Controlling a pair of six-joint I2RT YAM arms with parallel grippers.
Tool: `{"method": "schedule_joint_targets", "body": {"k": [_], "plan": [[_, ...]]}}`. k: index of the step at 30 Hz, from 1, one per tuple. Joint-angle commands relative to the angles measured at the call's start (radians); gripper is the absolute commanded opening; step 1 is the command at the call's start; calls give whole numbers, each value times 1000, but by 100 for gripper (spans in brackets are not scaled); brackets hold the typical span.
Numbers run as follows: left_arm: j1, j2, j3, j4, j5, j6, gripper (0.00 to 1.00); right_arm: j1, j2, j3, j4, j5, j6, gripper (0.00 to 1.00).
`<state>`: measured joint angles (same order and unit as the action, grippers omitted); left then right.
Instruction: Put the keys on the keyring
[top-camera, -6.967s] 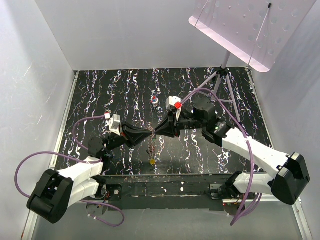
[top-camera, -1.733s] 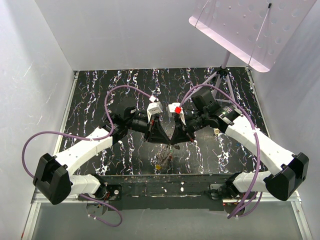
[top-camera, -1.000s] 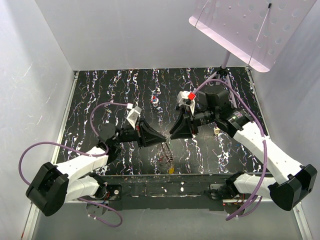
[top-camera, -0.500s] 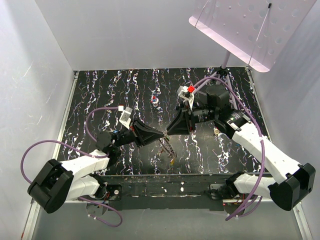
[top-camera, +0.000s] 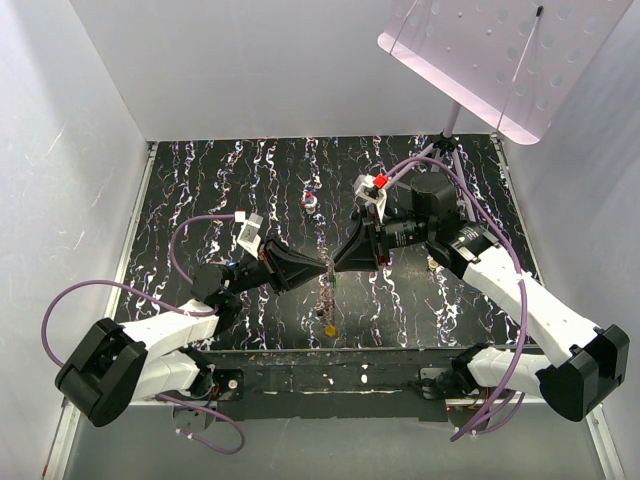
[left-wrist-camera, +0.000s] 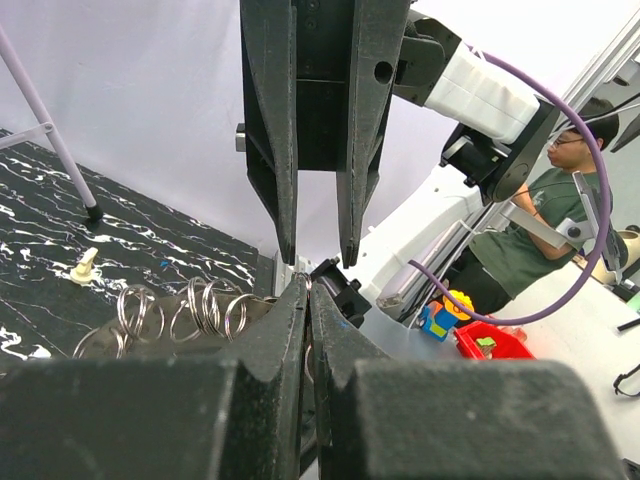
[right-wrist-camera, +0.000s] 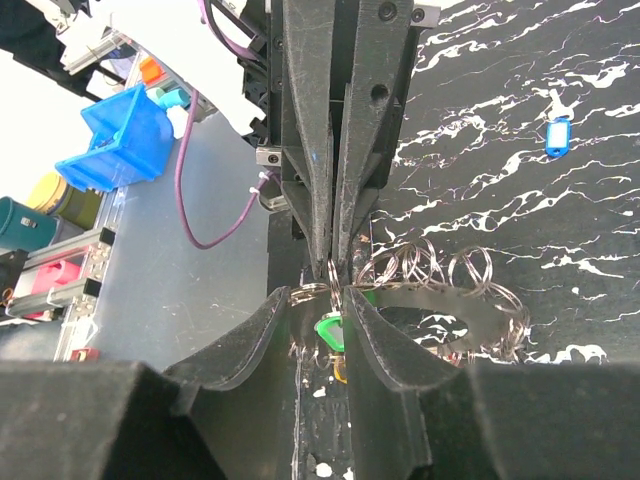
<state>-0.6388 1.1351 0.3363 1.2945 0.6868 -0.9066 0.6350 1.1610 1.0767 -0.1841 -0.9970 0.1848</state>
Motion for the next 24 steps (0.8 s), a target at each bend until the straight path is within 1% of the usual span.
{"method": "schedule_joint_targets", "body": {"k": [1,11,17,18,22,24], "plan": [[2,-21,7,177,-35,-14,0,-1,-3,-12,11,4,-19,34],[1,-31,1,177,-46,-17,0,9,-4,-31,9,-2,-39,30],[1,-38,-11,178,-59,-14,0,9,-12,-43,31,-25,-39,12],[1,-40,-11,180,-59,-12,0,9,-12,-44,34,-29,-36,10],[1,-38,-14,196,-56,-12,0,8,-21,-49,48,-35,-27,10],[1,-35,-16,212,-55,-12,0,6,-24,-47,52,-38,-18,16]]}}
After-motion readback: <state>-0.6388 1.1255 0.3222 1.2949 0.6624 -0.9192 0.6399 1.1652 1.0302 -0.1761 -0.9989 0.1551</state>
